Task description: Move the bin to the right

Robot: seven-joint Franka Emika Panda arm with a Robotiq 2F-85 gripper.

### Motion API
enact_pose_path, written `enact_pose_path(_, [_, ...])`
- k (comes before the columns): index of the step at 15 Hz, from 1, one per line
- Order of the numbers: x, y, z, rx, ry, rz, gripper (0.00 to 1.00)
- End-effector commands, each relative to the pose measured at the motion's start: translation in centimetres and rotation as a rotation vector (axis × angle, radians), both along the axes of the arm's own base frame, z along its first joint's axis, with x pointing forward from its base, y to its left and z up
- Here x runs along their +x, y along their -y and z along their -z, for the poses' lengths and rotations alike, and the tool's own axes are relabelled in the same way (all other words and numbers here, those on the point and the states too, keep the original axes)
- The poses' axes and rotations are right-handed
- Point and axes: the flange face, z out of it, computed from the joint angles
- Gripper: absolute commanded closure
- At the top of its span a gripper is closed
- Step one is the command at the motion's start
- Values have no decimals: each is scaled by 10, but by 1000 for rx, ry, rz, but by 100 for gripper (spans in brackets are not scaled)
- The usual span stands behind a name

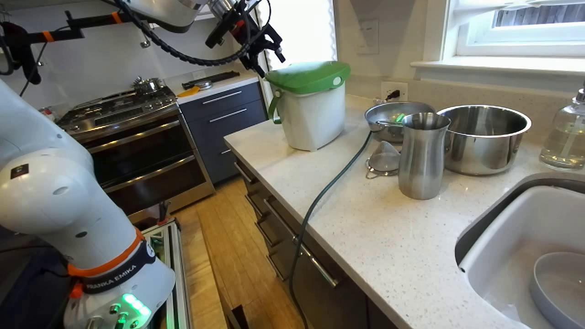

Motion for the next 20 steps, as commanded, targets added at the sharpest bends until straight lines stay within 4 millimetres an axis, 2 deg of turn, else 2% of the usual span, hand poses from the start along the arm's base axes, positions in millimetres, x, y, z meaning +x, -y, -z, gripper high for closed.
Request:
enact_pose_path(1, [-1,17,2,-2,23,24,0])
enact_pose_path(9, [-7,65,9,17,-20,141,0])
enact_pose_path(15, [-12,108,-1,24,2,231,0])
enact_pose_path(20, [-19,136,3,8,-14,296,0])
